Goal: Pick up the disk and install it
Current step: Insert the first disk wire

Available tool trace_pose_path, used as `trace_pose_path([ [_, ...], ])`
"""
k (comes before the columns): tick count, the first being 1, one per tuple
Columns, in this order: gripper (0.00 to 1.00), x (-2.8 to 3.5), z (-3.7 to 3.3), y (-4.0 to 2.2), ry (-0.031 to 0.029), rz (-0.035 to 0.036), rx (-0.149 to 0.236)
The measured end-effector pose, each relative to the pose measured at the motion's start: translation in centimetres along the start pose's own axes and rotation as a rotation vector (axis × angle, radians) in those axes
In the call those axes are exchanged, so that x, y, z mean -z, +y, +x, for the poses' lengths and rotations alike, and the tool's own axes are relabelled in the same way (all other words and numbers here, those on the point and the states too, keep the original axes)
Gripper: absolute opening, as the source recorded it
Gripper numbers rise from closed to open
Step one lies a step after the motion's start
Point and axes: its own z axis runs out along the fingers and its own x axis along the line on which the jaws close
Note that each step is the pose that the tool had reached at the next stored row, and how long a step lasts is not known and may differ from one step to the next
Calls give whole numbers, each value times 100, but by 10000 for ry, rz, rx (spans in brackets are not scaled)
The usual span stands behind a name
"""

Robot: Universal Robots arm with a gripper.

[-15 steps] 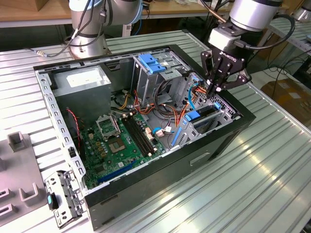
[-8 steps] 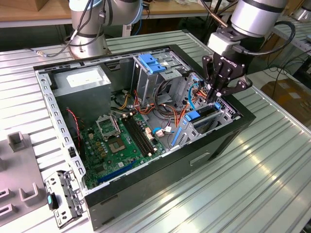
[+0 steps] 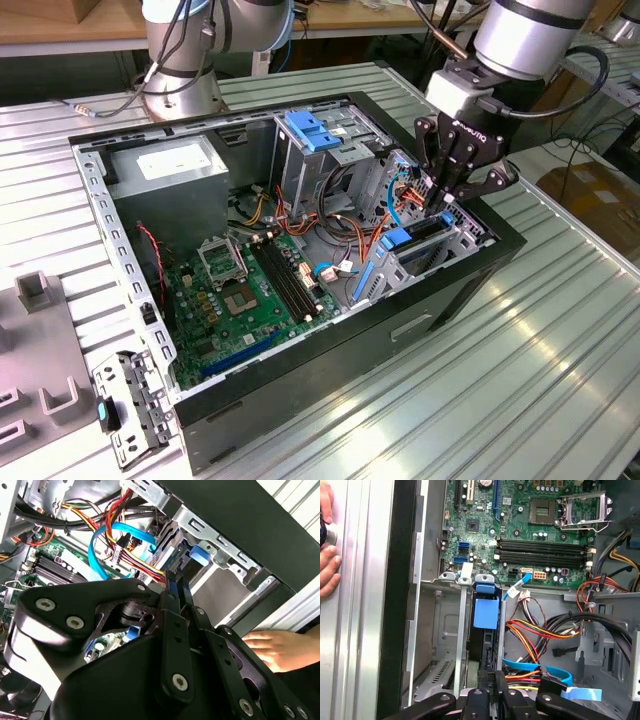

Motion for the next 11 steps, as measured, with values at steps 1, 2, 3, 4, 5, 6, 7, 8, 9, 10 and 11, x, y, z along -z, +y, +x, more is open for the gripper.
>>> trace_pose_path([
  [1, 17, -2, 30, 6, 0, 2, 1],
  [2, 17, -5, 44, 9, 1, 3, 1],
  [3, 17, -12, 44, 21, -3, 3, -2],
  [4, 17, -15, 43, 23, 1, 2, -13],
  [5, 17, -19, 42, 23, 1, 2, -34],
  [6, 17, -24, 41, 18, -1, 2, -42],
  [7, 17, -29, 42, 8, 0, 1, -54],
  [8, 17, -34, 41, -4, -1, -1, -91],
  [9, 17, -41, 41, -16, -3, -4, -147],
  [10, 17, -52, 39, -32, -5, -8, -220],
  [11, 17, -62, 36, -32, -3, -10, -249],
])
